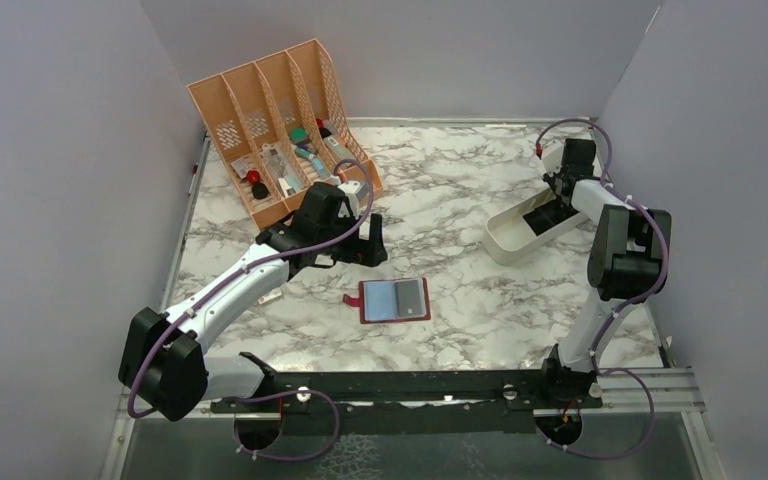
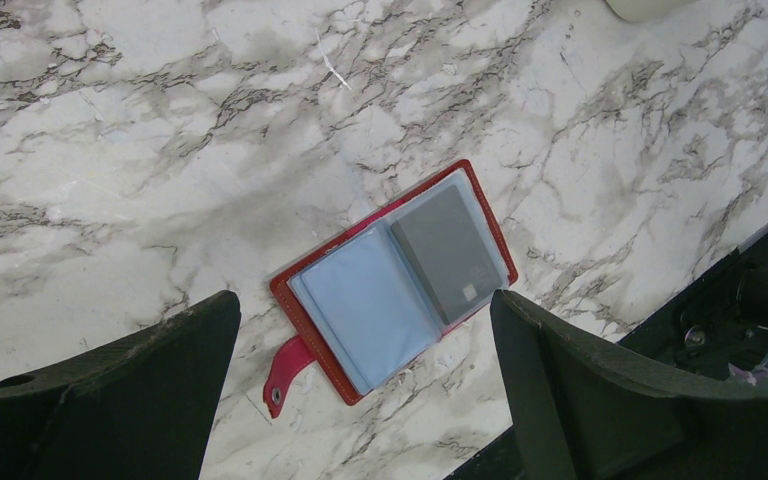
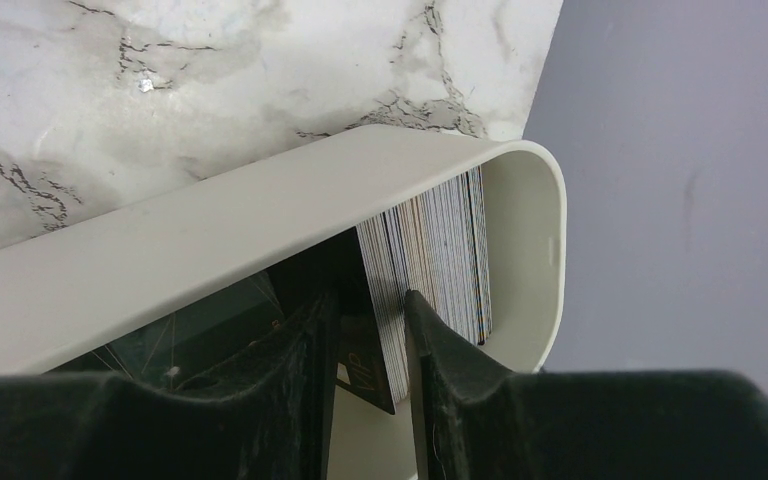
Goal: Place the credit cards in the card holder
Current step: Pick up the credit card from the storage box.
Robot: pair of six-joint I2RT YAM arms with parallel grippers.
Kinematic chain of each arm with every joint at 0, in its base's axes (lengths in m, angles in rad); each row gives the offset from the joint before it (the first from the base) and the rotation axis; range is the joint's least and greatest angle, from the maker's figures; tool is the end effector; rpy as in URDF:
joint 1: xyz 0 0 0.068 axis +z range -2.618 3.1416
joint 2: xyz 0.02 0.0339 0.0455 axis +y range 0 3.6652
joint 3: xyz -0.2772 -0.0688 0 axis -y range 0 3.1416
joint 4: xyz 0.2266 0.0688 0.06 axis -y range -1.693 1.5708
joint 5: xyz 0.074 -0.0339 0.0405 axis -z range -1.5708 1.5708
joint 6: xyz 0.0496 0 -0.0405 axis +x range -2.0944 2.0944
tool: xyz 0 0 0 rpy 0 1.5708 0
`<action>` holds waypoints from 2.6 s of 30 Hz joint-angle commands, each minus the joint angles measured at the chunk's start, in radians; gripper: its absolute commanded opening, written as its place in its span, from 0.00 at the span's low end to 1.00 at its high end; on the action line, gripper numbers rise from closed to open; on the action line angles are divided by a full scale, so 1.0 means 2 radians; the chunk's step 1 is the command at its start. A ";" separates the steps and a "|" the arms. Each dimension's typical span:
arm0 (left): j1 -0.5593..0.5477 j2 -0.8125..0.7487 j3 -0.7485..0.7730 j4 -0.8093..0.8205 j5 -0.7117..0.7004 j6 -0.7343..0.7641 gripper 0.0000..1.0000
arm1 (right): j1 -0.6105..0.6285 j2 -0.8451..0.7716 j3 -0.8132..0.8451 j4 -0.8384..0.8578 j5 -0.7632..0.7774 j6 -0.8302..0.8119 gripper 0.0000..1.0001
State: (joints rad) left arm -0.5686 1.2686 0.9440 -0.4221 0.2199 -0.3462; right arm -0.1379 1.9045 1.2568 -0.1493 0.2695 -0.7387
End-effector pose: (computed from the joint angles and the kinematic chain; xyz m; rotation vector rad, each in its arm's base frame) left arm 0.2143 -0.1498 0.2796 0.3818 2.3747 -0.7016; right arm 0.4071 -0.0698 0.1994 -0.5965 2.3837 -0.7254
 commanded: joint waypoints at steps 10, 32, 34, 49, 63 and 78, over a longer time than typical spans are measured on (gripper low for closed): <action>0.004 -0.004 0.002 0.000 0.015 0.007 0.99 | -0.005 -0.017 0.004 0.030 0.022 0.001 0.28; 0.004 -0.006 0.002 -0.001 0.018 0.006 0.99 | -0.005 -0.047 0.029 -0.052 -0.016 0.042 0.11; 0.004 -0.006 0.002 -0.001 0.019 0.006 0.99 | -0.003 -0.052 0.046 -0.100 -0.032 0.066 0.07; 0.005 -0.013 -0.002 -0.001 0.010 0.003 0.99 | 0.024 -0.070 0.178 -0.310 -0.038 0.317 0.01; 0.005 -0.008 -0.002 -0.009 0.010 -0.006 0.99 | 0.042 -0.173 0.164 -0.349 -0.112 0.432 0.01; 0.005 -0.032 -0.072 0.046 0.066 -0.075 0.90 | 0.177 -0.265 0.040 -0.280 -0.261 0.506 0.01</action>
State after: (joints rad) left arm -0.5636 1.2438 0.8471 -0.3897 0.2893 -0.4244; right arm 0.1543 1.4437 1.4059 -0.8032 -0.0799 0.1936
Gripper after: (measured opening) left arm 0.920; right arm 0.020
